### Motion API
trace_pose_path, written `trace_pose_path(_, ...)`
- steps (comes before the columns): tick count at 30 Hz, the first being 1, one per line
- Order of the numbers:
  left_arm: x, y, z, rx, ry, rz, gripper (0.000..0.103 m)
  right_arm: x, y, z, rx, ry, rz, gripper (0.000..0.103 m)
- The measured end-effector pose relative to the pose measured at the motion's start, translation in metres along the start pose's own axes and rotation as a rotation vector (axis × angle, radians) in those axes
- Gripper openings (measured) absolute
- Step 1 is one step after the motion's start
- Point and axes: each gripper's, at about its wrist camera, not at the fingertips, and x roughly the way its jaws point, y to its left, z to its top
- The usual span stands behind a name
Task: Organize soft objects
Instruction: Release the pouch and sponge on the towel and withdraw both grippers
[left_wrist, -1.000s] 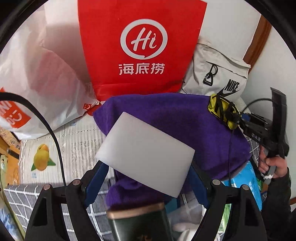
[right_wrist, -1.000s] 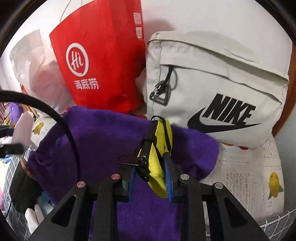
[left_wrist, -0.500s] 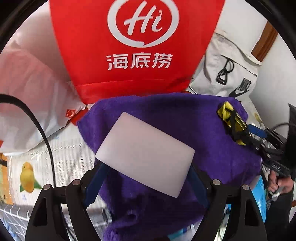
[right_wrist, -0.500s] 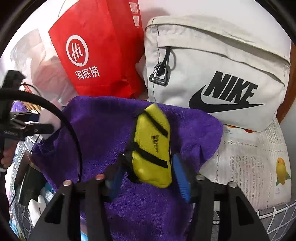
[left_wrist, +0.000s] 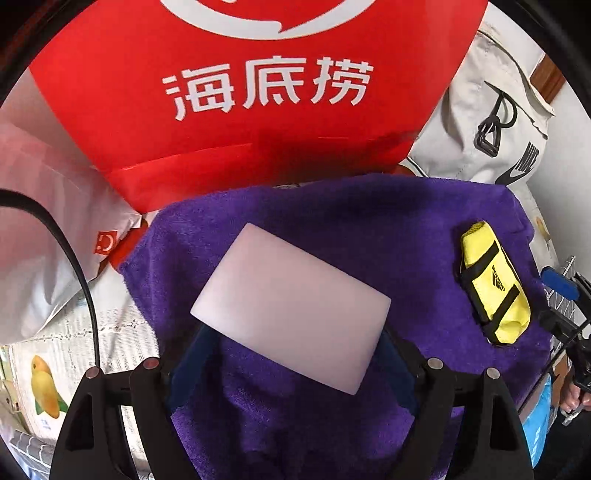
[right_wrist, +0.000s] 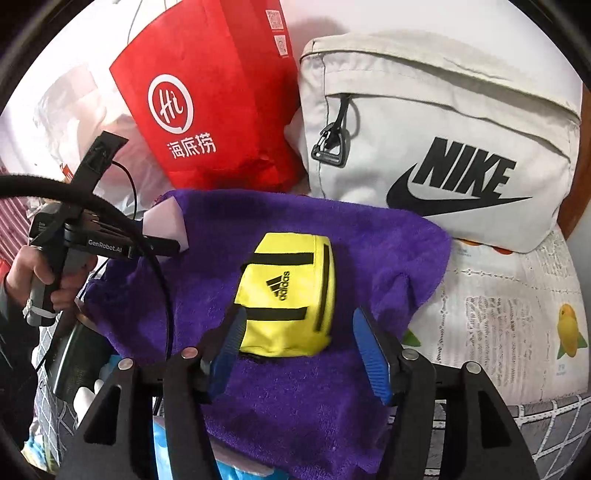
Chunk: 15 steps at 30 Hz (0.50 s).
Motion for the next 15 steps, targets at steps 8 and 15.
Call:
trace_pose_path(8,0.012,-0.005,0.007,-0.009,0.045,-0.003,0.091,-0.034,-0.001,-0.004,0.026,-0.034,0.002,0.061)
trace_pose_path(15,0.010,-0.018,0.006,-0.002,0.072,0.025,0.101,-0.064,-0.006,-0.018,0.048,-0.057,-0.019,0.067)
